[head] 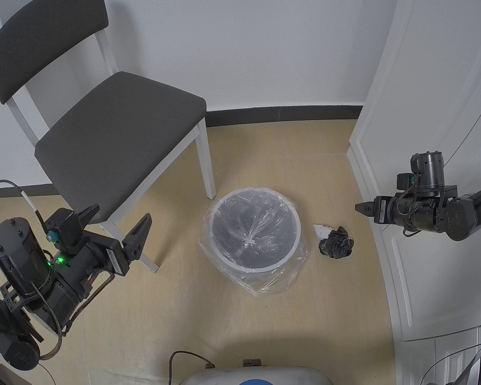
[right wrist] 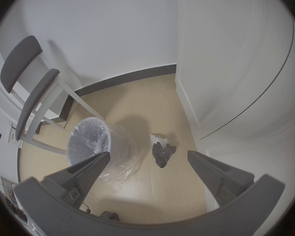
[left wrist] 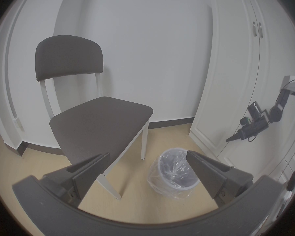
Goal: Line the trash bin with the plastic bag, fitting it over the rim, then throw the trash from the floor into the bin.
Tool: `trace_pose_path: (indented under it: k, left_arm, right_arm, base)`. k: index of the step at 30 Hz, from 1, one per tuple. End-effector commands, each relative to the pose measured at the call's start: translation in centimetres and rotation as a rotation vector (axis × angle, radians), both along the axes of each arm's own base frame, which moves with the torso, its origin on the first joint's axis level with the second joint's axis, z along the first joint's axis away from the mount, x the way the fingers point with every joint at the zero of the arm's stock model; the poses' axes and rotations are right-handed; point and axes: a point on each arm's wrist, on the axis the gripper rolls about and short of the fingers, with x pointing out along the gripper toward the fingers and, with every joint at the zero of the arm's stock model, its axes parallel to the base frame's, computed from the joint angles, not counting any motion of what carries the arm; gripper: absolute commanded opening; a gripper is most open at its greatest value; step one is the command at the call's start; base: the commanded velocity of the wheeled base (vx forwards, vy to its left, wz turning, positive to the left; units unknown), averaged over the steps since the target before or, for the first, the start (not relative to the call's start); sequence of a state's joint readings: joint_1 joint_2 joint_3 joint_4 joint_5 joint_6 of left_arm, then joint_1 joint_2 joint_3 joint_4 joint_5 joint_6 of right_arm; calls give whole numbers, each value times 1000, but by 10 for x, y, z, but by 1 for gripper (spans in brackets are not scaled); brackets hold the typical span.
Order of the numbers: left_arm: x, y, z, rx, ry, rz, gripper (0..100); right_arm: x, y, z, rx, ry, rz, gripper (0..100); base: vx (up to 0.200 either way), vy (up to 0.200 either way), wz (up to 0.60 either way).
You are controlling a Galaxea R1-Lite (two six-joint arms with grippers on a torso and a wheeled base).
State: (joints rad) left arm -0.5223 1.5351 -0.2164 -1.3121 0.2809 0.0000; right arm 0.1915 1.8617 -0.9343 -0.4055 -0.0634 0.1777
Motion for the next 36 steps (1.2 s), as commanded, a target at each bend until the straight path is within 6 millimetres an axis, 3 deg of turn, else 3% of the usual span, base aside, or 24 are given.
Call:
trace_pose_path:
  k: [1, 7, 12, 24, 29, 36]
  left_arm:
    - [-5, 4, 8, -13, -35, 5, 100]
    - [-4, 3, 8, -11, -37, 2, 100]
    - [-4, 3, 6, -7, -31, 2, 100]
    - [-2, 1, 0, 9, -6, 1, 100]
    - [-1, 1, -2, 15, 2, 2, 100]
    - [0, 1, -2, 18, 4, 1, 100]
  right_arm:
    - [27, -7, -32, -7, 56, -36, 100]
    - [56, -14, -63, 12, 113, -80, 100]
    - [69, -12, -75, 55, 126, -110, 100]
    - [113, -11, -140, 116, 183, -157, 100]
    - [135, -4, -161, 163, 168, -176, 100]
    - [150, -3, -178, 183, 160, -196, 100]
  base:
    - [0, 0, 0]
    - [0, 0, 0]
    - [0, 0, 0]
    - [0, 0, 0]
    - [0, 0, 0]
    - [0, 0, 0]
